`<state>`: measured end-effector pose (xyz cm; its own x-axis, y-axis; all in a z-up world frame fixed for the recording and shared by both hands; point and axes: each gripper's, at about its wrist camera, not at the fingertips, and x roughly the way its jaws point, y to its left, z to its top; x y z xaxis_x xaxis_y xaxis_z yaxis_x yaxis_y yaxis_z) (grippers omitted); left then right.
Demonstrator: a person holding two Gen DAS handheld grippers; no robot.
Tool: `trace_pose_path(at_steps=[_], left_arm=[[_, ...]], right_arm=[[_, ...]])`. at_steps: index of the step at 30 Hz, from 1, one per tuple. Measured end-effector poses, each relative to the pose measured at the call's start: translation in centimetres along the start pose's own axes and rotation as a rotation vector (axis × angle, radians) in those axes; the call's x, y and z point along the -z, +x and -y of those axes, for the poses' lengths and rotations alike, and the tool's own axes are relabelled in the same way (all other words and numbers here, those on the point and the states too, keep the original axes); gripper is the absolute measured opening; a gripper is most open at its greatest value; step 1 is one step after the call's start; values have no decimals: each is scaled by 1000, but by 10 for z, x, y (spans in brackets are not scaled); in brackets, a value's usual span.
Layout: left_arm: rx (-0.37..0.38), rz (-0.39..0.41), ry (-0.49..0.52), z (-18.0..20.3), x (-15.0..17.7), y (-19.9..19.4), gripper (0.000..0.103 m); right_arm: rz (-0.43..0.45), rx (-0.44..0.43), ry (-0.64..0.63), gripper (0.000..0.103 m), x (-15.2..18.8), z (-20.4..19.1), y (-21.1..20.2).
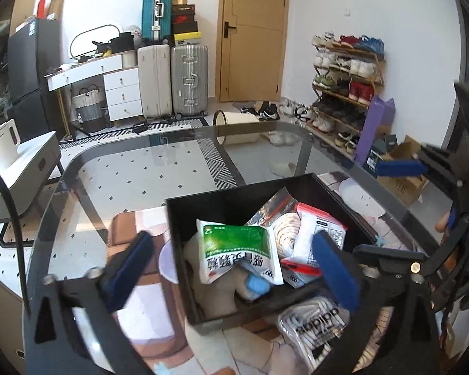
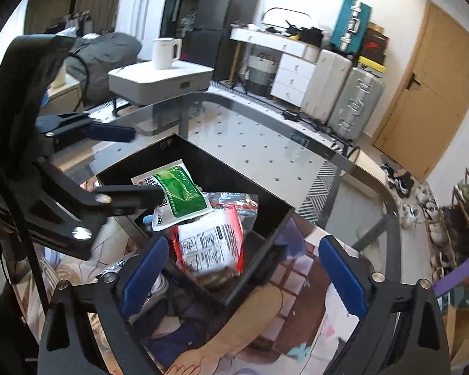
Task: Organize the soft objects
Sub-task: 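Open both grippers to drop the two packets into the box, then move both grippers back over the adidas bag and white cable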
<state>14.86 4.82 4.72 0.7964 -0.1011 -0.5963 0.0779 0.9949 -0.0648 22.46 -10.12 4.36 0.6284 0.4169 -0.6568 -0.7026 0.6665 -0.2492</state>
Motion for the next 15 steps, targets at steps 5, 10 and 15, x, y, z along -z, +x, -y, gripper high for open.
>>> trace_pose_path(at_steps=[5,10,15], left_arm=[[-34,27,-8,-6,10,-27,103],[-52,53,-21,-13,22,-50,103],[-70,58,-15,-15,40,-65,103]], right_arm=[[24,-25,116,102,11,3,-19],[50,-33,173,102,22,0,-39],[66,-54,212,102,37,-10,-56]])
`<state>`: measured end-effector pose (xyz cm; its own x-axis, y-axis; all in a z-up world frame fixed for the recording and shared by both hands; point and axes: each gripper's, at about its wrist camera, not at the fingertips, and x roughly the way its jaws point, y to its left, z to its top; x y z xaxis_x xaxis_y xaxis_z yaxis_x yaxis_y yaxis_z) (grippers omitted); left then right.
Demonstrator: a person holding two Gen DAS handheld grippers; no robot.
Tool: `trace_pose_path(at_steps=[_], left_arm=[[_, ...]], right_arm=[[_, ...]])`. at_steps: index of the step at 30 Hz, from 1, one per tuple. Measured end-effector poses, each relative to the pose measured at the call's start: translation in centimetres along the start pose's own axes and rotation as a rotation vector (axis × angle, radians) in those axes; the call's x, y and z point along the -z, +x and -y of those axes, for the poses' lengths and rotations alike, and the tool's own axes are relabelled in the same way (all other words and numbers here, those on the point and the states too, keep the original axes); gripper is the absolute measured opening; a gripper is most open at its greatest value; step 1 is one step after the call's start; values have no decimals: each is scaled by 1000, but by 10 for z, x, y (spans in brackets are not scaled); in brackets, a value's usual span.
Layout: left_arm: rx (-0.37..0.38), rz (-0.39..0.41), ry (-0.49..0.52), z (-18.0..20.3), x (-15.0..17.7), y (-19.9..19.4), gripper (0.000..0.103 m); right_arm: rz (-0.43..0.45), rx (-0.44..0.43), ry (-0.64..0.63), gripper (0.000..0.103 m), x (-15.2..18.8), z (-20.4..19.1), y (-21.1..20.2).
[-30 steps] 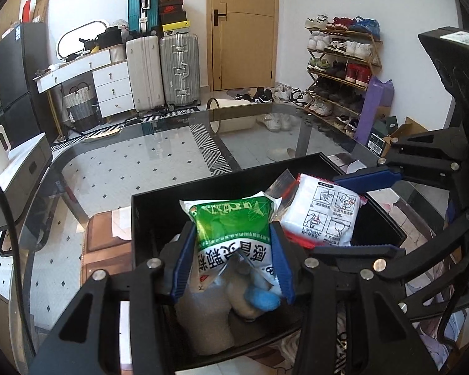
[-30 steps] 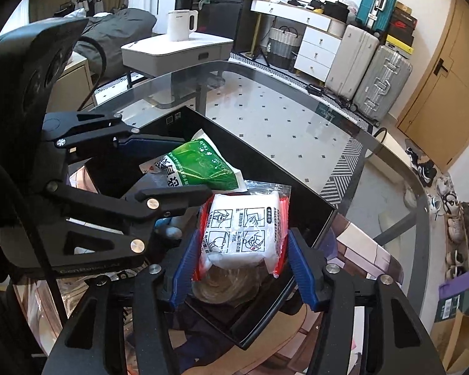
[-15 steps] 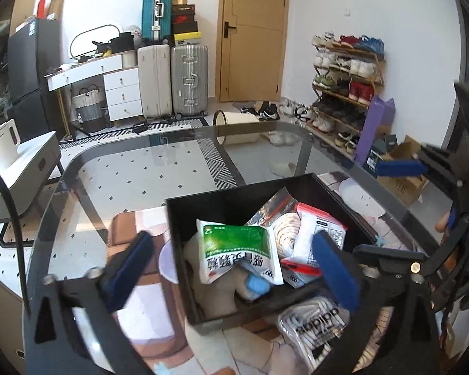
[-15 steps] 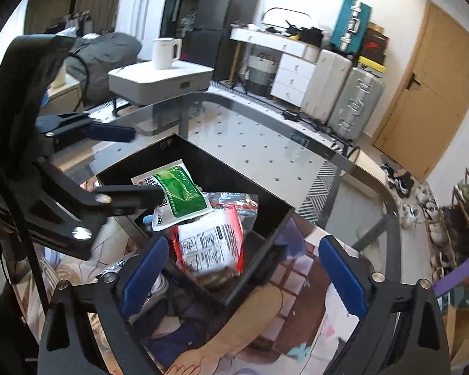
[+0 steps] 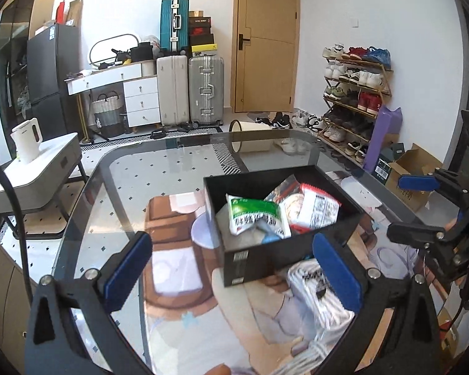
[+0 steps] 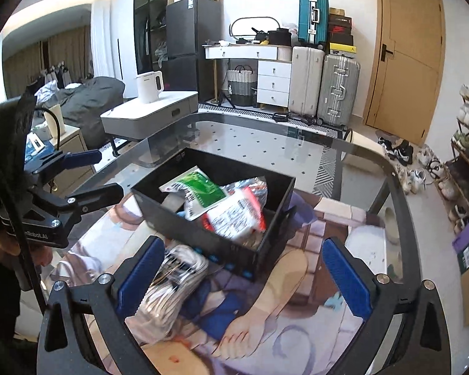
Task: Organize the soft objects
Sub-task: 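Move both grippers back over the adidas bag and white cable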
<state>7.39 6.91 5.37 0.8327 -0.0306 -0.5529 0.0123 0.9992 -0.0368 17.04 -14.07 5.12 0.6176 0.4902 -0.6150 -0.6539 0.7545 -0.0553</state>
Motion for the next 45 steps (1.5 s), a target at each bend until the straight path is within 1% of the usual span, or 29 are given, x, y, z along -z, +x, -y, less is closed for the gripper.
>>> trace_pose_path(at_steps=[4,8,12,15,17,20,24,26,31,37,40,43,45], left_arm=[[-9,-2,-7,1,9,-7,103],[-1,-1,-29,-1,24,-15,103],[4,-18,-10,3,35,-21,103],[0,-26,-2,6,42,-22,103],[7,-33,0,7,47,-21,103],[-8,-36,19,9,53,-18,103],[-22,-47,16,9,58,-12,103],[-15,-52,0,7,61,-9,103],[-1,-63,-26,1,68,-5,103],[3,-69,-13,0,74,-4,103],[16,-61,-23,0,73,-4,103],[33,-60,-26,0,74,-4,103],[42,-60,-23,0,75,-5,103]], right_arm=[[-1,-32,24,102,13,-7,-6],[9,-49,35,102,20,-15,-10],[22,-72,46,102,22,-19,-11],[17,-59,38,102,20,-22,-10],[3,-69,32,102,21,-25,-8],[-11,-68,17,102,23,-29,-4],[-45,-75,40,102,25,-33,7],[-58,-76,53,102,26,-33,12],[-86,-116,108,102,30,-31,25],[-114,-117,116,102,33,-35,37],[-129,-115,135,102,34,-36,45],[-139,-126,186,102,36,-35,56],[-162,-118,196,102,38,-37,67]])
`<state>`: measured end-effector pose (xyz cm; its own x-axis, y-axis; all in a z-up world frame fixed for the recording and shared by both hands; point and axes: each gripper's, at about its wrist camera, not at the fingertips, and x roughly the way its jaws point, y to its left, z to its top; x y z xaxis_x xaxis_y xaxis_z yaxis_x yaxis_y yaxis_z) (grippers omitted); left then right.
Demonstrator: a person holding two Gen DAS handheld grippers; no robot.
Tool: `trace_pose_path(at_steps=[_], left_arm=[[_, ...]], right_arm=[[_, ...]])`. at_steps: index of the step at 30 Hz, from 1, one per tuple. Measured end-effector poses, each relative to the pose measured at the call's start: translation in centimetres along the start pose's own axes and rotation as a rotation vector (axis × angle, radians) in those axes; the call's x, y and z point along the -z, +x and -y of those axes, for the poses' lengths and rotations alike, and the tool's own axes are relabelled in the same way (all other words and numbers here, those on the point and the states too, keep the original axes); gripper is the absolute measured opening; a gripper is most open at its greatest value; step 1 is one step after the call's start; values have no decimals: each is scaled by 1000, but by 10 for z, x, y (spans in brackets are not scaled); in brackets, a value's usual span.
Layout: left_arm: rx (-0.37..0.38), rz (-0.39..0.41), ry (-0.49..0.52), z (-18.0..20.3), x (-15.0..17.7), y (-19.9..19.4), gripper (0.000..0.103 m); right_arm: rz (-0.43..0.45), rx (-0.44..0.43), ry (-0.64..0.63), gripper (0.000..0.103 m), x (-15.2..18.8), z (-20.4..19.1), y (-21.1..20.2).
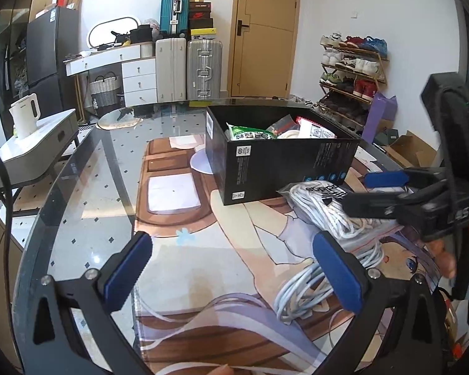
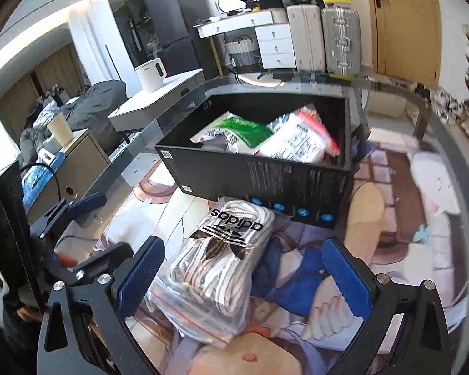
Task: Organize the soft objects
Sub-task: 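Move both grippers back over the adidas bag and white cable, then grasp the adidas bag of white laces with the right gripper and lift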
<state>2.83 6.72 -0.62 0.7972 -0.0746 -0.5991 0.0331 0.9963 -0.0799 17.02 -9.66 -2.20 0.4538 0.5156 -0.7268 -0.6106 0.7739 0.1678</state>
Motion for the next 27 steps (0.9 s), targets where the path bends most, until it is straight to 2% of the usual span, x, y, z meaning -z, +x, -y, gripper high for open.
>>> trace_pose_path(at_steps=[4,16,23,27], left_arm=[[14,-3,25,2,2,0,103],[29,-21,14,2,3,2,103],[38,-25,6,0,3,2,103],[34,-27,16,2,4,2,103]], right_arm=[[-23,14,4,102,2,-2,11],[-46,46,17,102,0,-5,30],[-66,111,5,102,3,3,27],[-79,96,27,102,6,10,28]])
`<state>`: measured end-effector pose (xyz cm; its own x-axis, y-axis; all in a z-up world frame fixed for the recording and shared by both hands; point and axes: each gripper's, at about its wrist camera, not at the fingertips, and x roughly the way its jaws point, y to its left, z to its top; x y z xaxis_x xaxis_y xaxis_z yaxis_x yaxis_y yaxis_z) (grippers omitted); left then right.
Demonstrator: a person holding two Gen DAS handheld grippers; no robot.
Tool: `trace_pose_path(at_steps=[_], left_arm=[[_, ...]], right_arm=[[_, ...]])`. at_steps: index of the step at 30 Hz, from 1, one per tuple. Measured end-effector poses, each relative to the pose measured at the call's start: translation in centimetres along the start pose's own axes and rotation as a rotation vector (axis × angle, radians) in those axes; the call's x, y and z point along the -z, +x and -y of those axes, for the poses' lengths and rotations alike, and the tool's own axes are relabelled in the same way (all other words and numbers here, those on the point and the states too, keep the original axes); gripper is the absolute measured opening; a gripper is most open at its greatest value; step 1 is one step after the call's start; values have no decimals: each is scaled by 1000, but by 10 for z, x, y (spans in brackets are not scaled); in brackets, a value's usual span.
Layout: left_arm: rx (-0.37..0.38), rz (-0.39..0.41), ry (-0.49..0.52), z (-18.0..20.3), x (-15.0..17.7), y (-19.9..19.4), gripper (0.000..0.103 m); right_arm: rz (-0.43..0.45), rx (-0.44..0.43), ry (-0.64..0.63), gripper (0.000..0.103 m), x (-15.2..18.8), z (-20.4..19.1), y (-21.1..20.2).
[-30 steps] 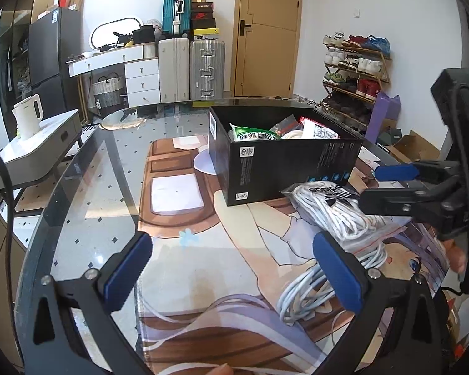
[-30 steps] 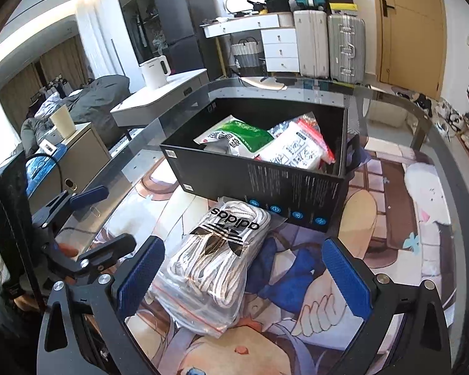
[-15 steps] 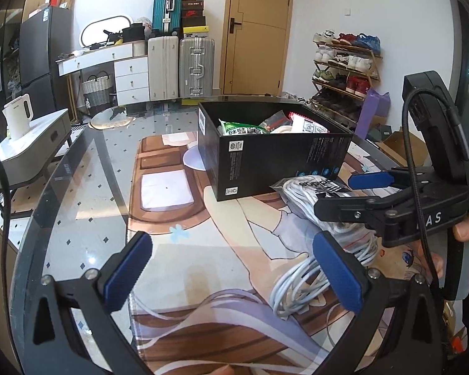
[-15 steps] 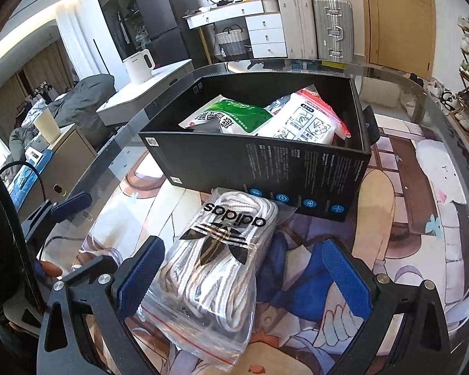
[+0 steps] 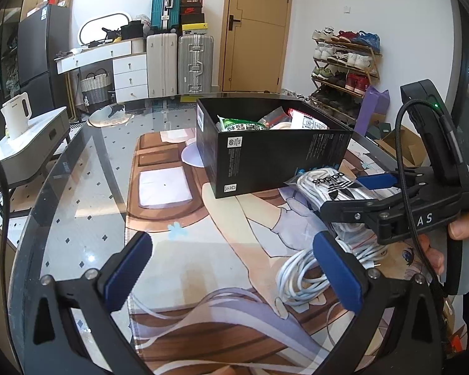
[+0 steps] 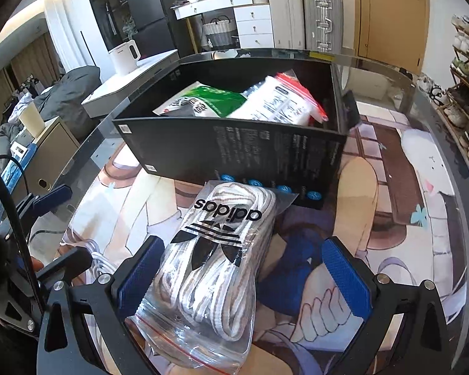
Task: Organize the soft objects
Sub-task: 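Grasp the adidas bag of white laces with the right gripper and lift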
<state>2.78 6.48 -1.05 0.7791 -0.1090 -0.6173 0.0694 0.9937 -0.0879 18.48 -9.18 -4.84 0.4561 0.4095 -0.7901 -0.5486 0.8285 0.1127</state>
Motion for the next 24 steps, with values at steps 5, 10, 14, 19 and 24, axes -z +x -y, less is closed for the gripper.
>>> trace_pose_path(at_steps=[5,10,14,19,24], left_arm=[[-1,0,3,1,0,1,103],[-1,-1,5,1,0,1,103],[-1,-1,6,2,0,1,103],[-2,-2,8,2,1,1,103],[-7,-5,14,3,1,3,103]], right_arm=[[12,2,-13,101,3,3,-2],[25,-20,-23,83,4,-1,-4],[29,-35,-39,72,3,-1,-5],[31,-59,-50,64,2,-2,-6],[39,-75,-43,53,5,4,-10]])
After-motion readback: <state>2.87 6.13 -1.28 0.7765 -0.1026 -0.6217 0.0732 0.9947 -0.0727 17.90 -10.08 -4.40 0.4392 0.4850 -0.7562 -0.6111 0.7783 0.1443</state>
